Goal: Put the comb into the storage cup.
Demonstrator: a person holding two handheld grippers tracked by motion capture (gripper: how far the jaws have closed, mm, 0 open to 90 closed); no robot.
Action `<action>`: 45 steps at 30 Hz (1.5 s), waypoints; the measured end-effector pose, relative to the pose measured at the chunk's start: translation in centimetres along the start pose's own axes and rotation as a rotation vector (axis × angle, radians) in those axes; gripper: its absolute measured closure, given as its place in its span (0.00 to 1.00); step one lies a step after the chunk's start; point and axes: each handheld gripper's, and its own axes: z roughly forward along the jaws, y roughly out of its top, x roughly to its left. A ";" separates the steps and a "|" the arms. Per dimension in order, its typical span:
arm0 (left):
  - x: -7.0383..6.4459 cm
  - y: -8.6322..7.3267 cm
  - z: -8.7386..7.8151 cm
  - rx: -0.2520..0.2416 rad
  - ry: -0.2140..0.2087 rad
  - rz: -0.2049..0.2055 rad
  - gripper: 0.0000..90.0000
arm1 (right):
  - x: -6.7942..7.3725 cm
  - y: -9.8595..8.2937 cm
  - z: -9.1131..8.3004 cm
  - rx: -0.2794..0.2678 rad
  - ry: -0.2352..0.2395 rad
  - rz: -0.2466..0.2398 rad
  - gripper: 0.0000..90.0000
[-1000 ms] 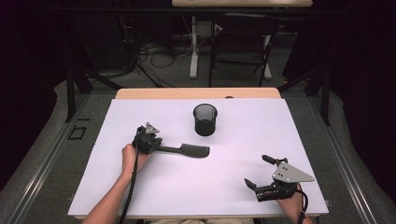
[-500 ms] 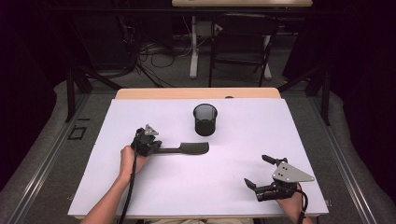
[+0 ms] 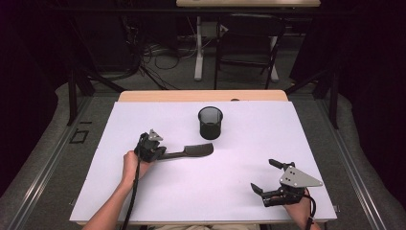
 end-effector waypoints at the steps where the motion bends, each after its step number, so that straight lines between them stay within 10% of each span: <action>1: 0.0 0.0 0.0 0.002 -0.001 0.002 1.00 | 0.0 0.0 0.0 0.001 0.000 -0.001 0.00; 13: -0.2 -0.1 -0.3 0.001 -0.012 0.006 1.00 | 0.0 0.0 0.0 0.004 0.005 -0.003 0.00; 23: 0.0 0.3 -1.6 -0.109 0.020 0.007 0.55 | 0.0 0.0 0.1 0.008 0.007 0.002 0.00; 45: -0.4 1.2 -2.9 -0.163 -0.047 0.139 0.06 | -0.1 -0.1 0.2 0.008 0.009 0.004 0.00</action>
